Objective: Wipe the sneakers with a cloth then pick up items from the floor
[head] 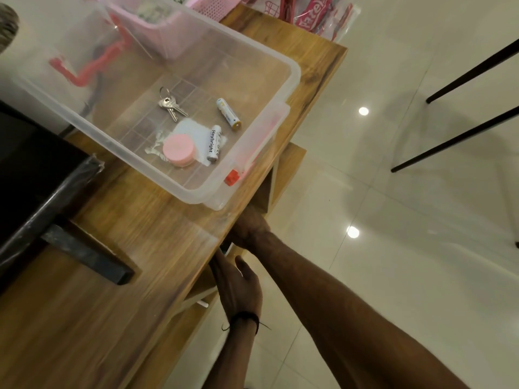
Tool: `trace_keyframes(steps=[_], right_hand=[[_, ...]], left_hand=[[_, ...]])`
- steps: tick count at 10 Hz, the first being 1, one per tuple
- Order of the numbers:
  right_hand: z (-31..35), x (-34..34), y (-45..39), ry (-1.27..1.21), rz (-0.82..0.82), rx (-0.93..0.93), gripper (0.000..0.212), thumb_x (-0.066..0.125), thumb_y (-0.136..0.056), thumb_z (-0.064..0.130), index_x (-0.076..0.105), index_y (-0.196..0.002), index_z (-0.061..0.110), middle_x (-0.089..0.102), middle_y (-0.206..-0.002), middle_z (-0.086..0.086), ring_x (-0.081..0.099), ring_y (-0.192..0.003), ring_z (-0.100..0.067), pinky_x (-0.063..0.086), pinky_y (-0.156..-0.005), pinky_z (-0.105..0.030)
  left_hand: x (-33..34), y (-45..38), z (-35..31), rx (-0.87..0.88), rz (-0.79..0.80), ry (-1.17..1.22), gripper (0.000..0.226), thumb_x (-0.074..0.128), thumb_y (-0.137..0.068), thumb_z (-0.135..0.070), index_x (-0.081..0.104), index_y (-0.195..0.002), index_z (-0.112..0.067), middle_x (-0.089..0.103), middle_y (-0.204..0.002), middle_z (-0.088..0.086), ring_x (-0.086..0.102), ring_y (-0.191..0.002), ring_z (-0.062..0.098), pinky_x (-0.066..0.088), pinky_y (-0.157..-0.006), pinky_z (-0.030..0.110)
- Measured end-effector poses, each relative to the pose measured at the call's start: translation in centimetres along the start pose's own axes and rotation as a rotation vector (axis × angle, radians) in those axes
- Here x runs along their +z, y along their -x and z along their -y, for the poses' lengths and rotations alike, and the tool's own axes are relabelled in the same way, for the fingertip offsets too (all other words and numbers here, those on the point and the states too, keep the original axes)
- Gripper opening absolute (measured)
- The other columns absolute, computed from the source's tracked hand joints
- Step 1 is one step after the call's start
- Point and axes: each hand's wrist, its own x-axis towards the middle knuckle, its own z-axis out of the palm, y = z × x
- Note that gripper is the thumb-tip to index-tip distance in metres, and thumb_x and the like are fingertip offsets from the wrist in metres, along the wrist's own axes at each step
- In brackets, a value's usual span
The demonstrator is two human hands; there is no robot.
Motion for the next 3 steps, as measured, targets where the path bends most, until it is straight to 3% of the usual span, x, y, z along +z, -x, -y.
trace_keyframes(steps=[1, 2, 3], right_hand=[[0.5, -1.9, 1.1, 0.16, 0.007, -0.015, 0.035, 0.062, -0.097, 0.022, 0.061, -0.13, 0.009, 0.061, -0.132, -0.014, 0.058, -0.121, -0.032, 0.05, -0.1, -0.041], [0.4, -4.1, 3.3, 0.14, -0.088, -0.096, 0.034, 0.061, -0.094, 0.017, 0.062, -0.127, 0.009, 0.067, -0.12, -0.013, 0.065, -0.105, -0.032, 0.053, -0.086, -0.038], [-0.1, -4.9, 5.5, 0.19, -0.157, -0.144, 0.036, 0.061, -0.093, 0.015, 0.062, -0.127, 0.005, 0.068, -0.117, -0.015, 0.066, -0.099, -0.031, 0.055, -0.083, -0.038]], left_hand=[[-0.2, -0.3, 0.2, 0.148, -0.01, -0.114, 0.072, 0.057, -0.098, -0.013, 0.018, -0.158, -0.008, 0.02, -0.164, 0.012, 0.012, -0.147, 0.013, 0.032, -0.118, 0.049], [-1.3, -1.4, -1.3, 0.259, 0.003, -0.156, 0.074, 0.061, -0.097, -0.018, 0.02, -0.158, -0.008, 0.024, -0.163, 0.016, 0.019, -0.15, 0.022, 0.036, -0.116, 0.053], [-1.9, -0.9, -2.6, 0.248, 0.013, -0.154, 0.078, 0.064, -0.096, -0.02, 0.018, -0.158, -0.009, 0.023, -0.164, 0.015, 0.023, -0.151, 0.029, 0.035, -0.116, 0.054]])
